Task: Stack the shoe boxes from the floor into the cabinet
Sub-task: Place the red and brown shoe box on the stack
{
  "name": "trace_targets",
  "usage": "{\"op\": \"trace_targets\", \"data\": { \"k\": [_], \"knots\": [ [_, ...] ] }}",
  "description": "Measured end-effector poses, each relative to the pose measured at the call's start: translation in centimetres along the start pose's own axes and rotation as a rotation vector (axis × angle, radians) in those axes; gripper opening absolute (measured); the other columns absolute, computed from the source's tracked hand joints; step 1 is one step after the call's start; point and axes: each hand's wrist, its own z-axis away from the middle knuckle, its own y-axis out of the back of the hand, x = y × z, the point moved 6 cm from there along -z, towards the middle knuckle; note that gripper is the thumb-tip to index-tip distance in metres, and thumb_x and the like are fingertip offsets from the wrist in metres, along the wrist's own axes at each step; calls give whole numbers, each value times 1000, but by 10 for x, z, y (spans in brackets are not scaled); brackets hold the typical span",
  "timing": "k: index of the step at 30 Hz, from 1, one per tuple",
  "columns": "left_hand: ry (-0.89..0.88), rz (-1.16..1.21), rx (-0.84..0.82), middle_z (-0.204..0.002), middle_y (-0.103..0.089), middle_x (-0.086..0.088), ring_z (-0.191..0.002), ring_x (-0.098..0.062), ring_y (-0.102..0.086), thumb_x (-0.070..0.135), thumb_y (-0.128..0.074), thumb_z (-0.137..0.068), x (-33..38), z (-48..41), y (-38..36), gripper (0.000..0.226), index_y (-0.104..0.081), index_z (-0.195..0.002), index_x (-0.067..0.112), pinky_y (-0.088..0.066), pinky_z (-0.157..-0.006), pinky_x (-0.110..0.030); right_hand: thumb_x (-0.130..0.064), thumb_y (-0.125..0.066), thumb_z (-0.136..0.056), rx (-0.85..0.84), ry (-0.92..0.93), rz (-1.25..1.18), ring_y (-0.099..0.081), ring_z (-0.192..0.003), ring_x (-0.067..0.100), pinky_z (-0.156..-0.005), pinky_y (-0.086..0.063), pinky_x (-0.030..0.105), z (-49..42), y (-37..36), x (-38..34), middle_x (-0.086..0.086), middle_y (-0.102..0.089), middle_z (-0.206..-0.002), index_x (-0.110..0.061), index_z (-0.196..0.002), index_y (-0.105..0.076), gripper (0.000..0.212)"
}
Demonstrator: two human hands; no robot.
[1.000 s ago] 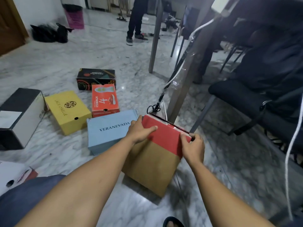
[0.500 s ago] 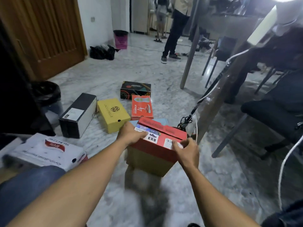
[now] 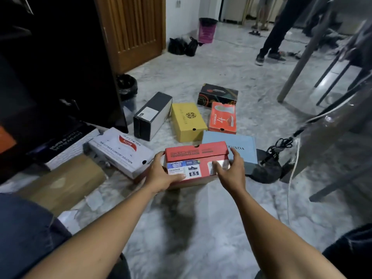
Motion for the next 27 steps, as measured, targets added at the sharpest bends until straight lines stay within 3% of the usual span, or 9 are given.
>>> {"op": "trace_targets", "data": {
  "k": [3,6,8,11,13,16,20,22,27],
  "knots": [
    [-14,1,-164,-130,-61,6,-106,-11,-65,14,-98,-51,-16,6,-11,135,-14,-155,29,-51,-98,-33,-39,-73,-85,-14,19,43,-52,-114,14,-91,-42,30,20,1,6,-1,-47,-121,-27,-147,-35,74],
    [-42,-86,-187,-124,-62,6,-105,-11,-66,9,-97,-47,-28,10,-9,132,-20,-152,30,-54,-95,-35,-48,-74,-78,-65,25,-3,-58,-114,14,-96,-50,39,43,-3,24,-11,-55,-117,-38,-133,-40,65],
    [-47,-183,-147,-120,-59,7,-106,-13,-62,4,-94,-48,-33,12,-3,122,-27,-147,32,-54,-92,-32,-55,-77,-72,-147,-15,-25,-63,-105,7,-91,-55,38,58,-10,34,-16,-61,-114,-40,-125,-37,68],
    [-8,-251,-76,-125,-57,1,-112,-20,-58,24,-92,-41,-50,11,0,116,-34,-140,43,-55,-94,-42,-50,-82,-72,-245,-71,-25,-63,-89,-8,-75,-56,21,80,-19,40,-23,-60,-101,-35,-122,-33,72],
    [53,-285,-85,-123,-61,2,-112,-19,-60,45,-89,-35,-80,3,-5,110,-44,-135,40,-53,-98,-42,-54,-82,-70,-275,-96,1,-64,-87,-4,-75,-55,22,91,-24,48,-19,-61,-97,-31,-128,-33,79],
    [145,-338,-128,-113,-69,6,-103,-14,-66,65,-85,-34,-104,2,-10,96,-58,-120,35,-56,-93,-39,-62,-75,-74,-367,-118,54,-68,-91,9,-79,-58,33,101,-34,62,-9,-66,-103,-34,-141,-25,88],
    [233,-317,-182,-116,-71,2,-105,-19,-65,37,-91,-63,-111,14,-10,70,-61,-125,23,-52,-92,-32,-58,-69,-81,-472,-140,179,-69,-90,17,-83,-58,41,110,-49,78,2,-70,-110,-36,-145,-18,85],
    [278,-335,-171,-117,-69,0,-106,-21,-64,30,-90,-67,-119,15,-10,69,-58,-127,20,-51,-93,-32,-58,-69,-80,-514,-145,219,-67,-90,19,-82,-57,40,116,-55,82,2,-68,-112,-36,-145,-16,87],
    [528,-138,90,-120,-61,-10,-97,-28,-65,34,-79,-62,-140,28,-11,73,-51,-127,17,-57,-89,-38,-57,-67,-78,-692,-126,329,-65,-107,26,-90,-54,41,142,-82,91,5,-60,-134,-39,-146,-5,95]
  ]
}}
